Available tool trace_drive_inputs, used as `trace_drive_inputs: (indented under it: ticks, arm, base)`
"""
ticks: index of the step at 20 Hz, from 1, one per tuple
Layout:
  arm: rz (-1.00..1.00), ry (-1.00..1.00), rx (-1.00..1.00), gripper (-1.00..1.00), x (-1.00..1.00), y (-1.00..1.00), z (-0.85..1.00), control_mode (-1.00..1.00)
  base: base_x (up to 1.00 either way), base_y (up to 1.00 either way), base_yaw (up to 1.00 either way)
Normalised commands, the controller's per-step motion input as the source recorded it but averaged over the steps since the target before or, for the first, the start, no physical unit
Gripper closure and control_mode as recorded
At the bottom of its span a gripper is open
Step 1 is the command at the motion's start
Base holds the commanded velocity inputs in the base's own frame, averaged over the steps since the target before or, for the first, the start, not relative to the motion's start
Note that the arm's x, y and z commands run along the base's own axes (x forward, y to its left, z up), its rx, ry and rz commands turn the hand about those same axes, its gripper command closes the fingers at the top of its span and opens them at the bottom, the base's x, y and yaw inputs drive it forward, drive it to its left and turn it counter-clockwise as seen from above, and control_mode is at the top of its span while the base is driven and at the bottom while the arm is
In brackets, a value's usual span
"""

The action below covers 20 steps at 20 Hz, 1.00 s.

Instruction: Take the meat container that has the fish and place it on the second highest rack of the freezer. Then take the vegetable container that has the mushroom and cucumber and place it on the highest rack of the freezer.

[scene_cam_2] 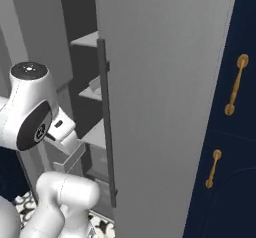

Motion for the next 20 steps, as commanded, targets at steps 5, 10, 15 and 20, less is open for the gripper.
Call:
trace_drive_inputs:
  ticks: [5,10,15,20]
  arm:
    - [0.00,0.00,0.00,-1.00,0.00,0.00,0.00,1.00]
    - [0.00,0.00,0.00,-1.00,0.00,0.00,0.00,1.00]
    - [0.00,0.00,0.00,-1.00,0.00,0.00,0.00,1.00]
    - [0.00,0.00,-0.05,-1.00,0.22,0.40,0.00,-1.00]
  base:
    - [-0.81,0.90,0.01]
    - [-0.18,1.00,0.00]
    - [0.52,1.00,0.00]
    - [0.22,0.60,0.00]
